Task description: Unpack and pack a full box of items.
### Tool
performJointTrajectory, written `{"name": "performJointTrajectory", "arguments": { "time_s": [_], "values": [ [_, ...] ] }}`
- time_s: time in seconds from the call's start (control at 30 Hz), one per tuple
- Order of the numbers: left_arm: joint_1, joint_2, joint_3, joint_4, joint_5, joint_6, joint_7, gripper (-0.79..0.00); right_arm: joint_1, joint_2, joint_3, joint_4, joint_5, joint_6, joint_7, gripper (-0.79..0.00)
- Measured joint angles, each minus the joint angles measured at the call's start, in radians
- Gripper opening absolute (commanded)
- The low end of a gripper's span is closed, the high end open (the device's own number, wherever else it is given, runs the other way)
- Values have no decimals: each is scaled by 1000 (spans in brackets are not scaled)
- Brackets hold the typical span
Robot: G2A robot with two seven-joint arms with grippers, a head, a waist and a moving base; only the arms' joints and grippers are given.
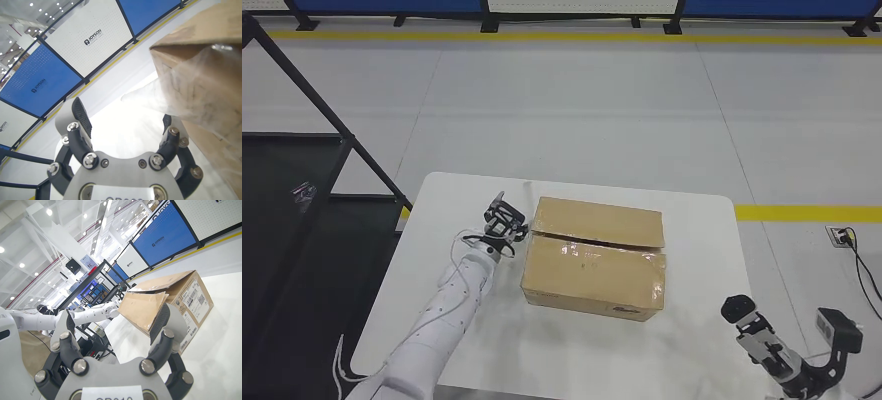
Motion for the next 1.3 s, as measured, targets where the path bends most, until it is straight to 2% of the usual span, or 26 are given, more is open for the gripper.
{"name": "performJointTrajectory", "arguments": {
  "time_s": [0.3, 0.5, 0.73, 1.07, 1.3],
  "values": [
    [-13, -13, -20, 61, -73, 66, 107, 0, 21, 4, -16, 2, 1, 21, 17, 0],
    [5, -6, -46, 50, -113, 122, 181, 0, 56, 7, -40, 17, 13, 31, 37, 0],
    [41, 11, -62, 27, -101, 214, 209, 0, 88, 10, -59, 29, 28, 33, 56, 0],
    [124, 46, -120, -58, -131, 274, 250, 0, 117, 16, -73, 27, 41, 36, 82, 0],
    [215, 72, -157, -175, -116, 321, 243, 0, 131, 19, -86, 31, 45, 37, 93, 0]
  ]
}}
